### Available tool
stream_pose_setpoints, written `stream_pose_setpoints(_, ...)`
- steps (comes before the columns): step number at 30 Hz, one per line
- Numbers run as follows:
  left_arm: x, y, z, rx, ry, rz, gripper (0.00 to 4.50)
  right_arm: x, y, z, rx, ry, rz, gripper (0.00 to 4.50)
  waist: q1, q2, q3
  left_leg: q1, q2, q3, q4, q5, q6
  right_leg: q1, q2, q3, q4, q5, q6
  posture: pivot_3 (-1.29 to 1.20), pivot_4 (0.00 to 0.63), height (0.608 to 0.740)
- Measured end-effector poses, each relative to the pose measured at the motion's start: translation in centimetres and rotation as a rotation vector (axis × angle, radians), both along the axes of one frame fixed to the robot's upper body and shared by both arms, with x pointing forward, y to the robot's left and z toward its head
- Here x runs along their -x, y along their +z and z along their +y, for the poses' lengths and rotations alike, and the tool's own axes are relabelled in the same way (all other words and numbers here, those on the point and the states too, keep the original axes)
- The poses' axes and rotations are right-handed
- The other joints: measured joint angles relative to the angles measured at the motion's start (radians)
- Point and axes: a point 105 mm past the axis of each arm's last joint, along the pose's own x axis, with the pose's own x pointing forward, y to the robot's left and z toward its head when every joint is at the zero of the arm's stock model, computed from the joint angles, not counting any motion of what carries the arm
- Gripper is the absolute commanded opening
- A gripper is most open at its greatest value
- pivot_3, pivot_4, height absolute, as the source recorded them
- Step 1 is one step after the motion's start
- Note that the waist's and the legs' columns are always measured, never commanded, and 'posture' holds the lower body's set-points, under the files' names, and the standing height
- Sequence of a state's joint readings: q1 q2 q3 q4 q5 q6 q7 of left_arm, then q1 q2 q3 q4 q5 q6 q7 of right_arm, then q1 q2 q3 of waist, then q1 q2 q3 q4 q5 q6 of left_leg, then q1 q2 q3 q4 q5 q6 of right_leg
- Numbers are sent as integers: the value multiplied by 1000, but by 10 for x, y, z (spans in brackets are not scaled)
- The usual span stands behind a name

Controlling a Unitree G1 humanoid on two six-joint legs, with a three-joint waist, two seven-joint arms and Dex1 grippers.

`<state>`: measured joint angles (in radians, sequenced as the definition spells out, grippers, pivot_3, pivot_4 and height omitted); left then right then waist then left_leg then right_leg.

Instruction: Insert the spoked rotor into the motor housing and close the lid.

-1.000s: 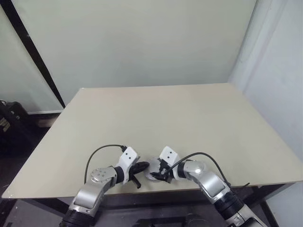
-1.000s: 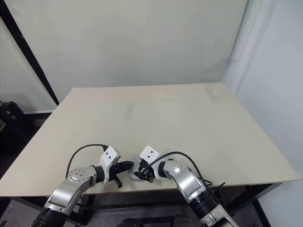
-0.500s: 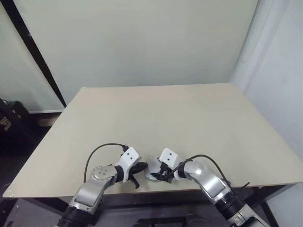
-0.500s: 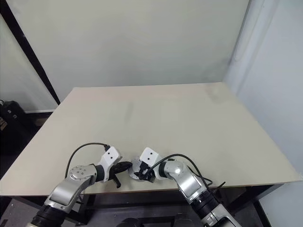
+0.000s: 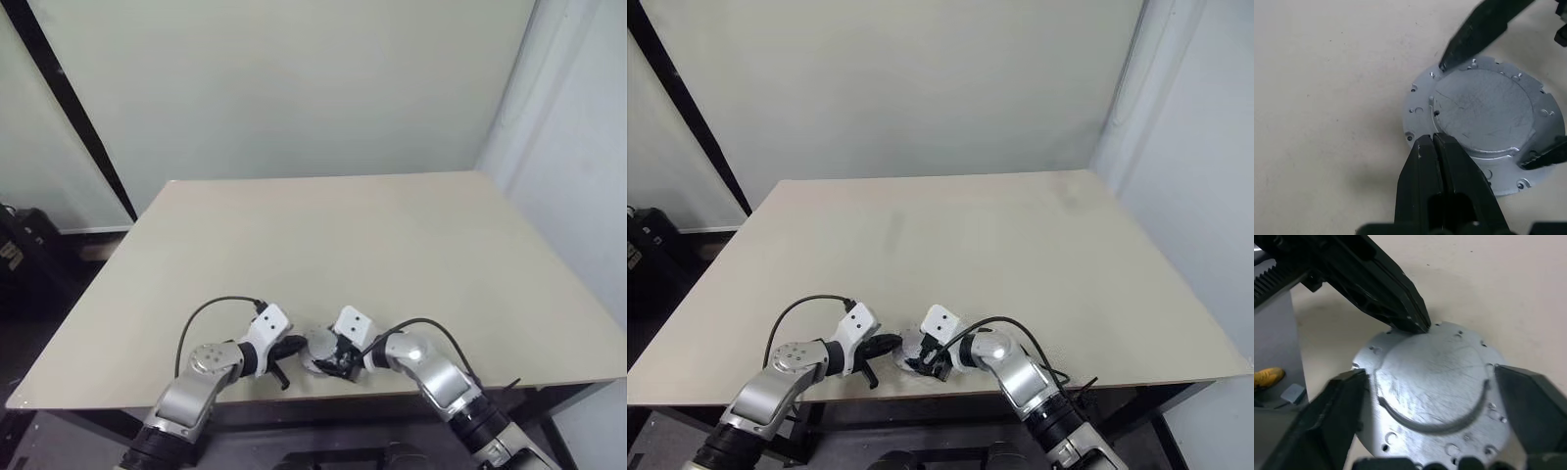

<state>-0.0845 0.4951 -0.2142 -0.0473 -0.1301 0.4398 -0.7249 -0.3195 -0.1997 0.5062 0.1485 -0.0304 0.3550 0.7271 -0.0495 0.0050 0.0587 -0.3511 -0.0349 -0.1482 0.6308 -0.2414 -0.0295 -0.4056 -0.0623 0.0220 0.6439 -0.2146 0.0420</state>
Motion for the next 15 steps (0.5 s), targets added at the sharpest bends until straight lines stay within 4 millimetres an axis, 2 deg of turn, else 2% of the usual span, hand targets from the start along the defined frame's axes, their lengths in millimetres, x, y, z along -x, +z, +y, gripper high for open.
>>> stream_pose_setpoints(4, 0, 1, 0, 1, -3, -1, 0, -3, 8, 2, -46, 2, -20, 4469, 0, 0, 0, -2, 0, 0, -1, 0, 0, -2, 0, 0, 0, 0, 0, 0, 0, 740)
stream_pose_setpoints(8, 0, 1, -1, 3, -4, -1, 0, -12, 25, -1, -129, -51, -41, 4469, 0, 0, 0, -2, -1, -1, -1, 0, 0, -2, 0, 0, 0, 0, 0, 0, 0, 740)
stream_pose_setpoints(11, 0, 1, -1, 4, -4, -1, 0, -22, 33, -14, -159, -138, -5, 4469, 0, 0, 0, -2, -1, -1, -1, 0, 0, -1, 0, 0, 0, 0, 0, 0, 0, 740)
stream_pose_setpoints(15, 0, 1, -1, 4, -4, -1, 0, -29, 29, -38, -169, -289, 163, 4469, 1, 0, 0, -3, -1, -1, -1, 0, 0, -2, 0, 0, 0, 0, 0, 0, 0, 740)
